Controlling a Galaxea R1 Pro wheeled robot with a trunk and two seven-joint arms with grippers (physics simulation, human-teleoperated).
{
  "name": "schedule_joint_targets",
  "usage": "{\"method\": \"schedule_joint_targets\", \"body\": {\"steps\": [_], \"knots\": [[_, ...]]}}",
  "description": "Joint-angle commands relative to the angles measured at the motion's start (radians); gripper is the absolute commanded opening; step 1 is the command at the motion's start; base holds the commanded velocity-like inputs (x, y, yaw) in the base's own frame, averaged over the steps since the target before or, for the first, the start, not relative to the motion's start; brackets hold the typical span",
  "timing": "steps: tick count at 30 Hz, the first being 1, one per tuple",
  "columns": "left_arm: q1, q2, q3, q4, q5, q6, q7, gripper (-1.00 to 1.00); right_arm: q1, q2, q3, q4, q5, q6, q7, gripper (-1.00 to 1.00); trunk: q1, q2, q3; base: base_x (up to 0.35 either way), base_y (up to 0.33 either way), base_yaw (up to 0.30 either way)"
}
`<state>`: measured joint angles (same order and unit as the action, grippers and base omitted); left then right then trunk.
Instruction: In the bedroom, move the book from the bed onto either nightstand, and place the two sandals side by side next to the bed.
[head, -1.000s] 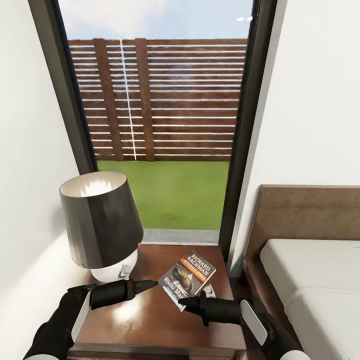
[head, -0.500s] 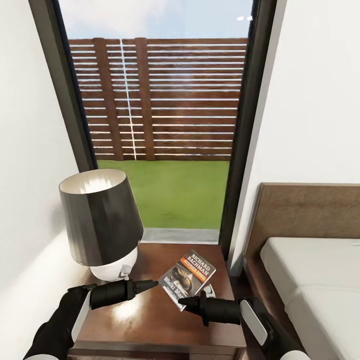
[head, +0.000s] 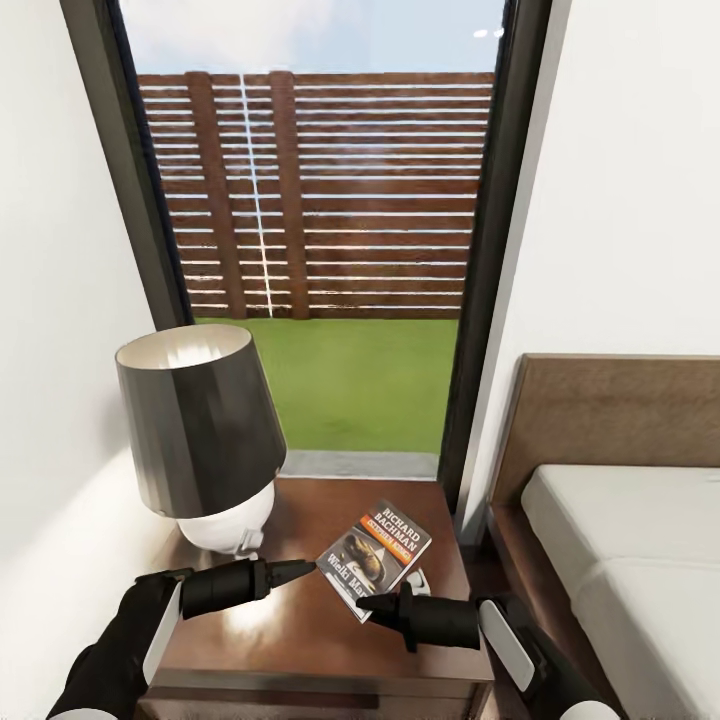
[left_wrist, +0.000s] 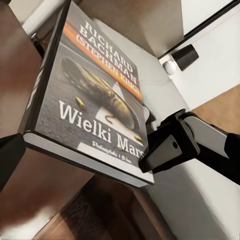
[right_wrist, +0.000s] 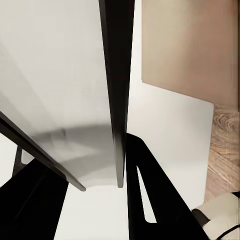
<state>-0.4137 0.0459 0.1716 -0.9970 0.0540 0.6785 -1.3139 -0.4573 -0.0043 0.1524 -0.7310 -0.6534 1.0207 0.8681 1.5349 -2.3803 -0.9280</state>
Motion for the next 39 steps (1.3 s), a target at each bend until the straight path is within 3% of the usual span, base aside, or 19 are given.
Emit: {"method": "schedule_joint_targets", "body": {"steps": [1,5,20,29,39], "knots": [[0.000,0.000,0.000,0.000,0.003,0.010,-0.002,1.00,-0.001,0.000,0.001,0.000,-0.002,0.004,0.004,-1.00,0.004,-0.008,-0.004,0.000,0.000,0.000],[0.000,0.000,0.000,0.000,0.003,0.010,-0.002,1.00,0.000,0.000,0.001,0.001,-0.002,0.004,0.003,-1.00,0.019,-0.036,-0.017,0.000,0.000,0.000],[0.000,0.000,0.001,0.001,0.003,0.010,-0.002,1.00,0.000,0.000,0.002,0.001,-0.001,0.004,0.002,-1.00,0.019,-0.036,-0.017,0.001,0.000,0.000],[0.000,0.000,0.001,0.003,0.003,0.010,-0.002,1.00,0.000,0.000,0.003,0.001,0.000,0.004,0.002,-1.00,0.019,-0.036,-0.017,0.236,0.000,0.000],[0.000,0.000,0.000,0.003,0.003,0.010,-0.002,1.00,0.000,0.000,0.003,0.001,0.000,0.004,0.002,-1.00,0.019,-0.036,-0.017,0.027,0.000,0.000]]}}
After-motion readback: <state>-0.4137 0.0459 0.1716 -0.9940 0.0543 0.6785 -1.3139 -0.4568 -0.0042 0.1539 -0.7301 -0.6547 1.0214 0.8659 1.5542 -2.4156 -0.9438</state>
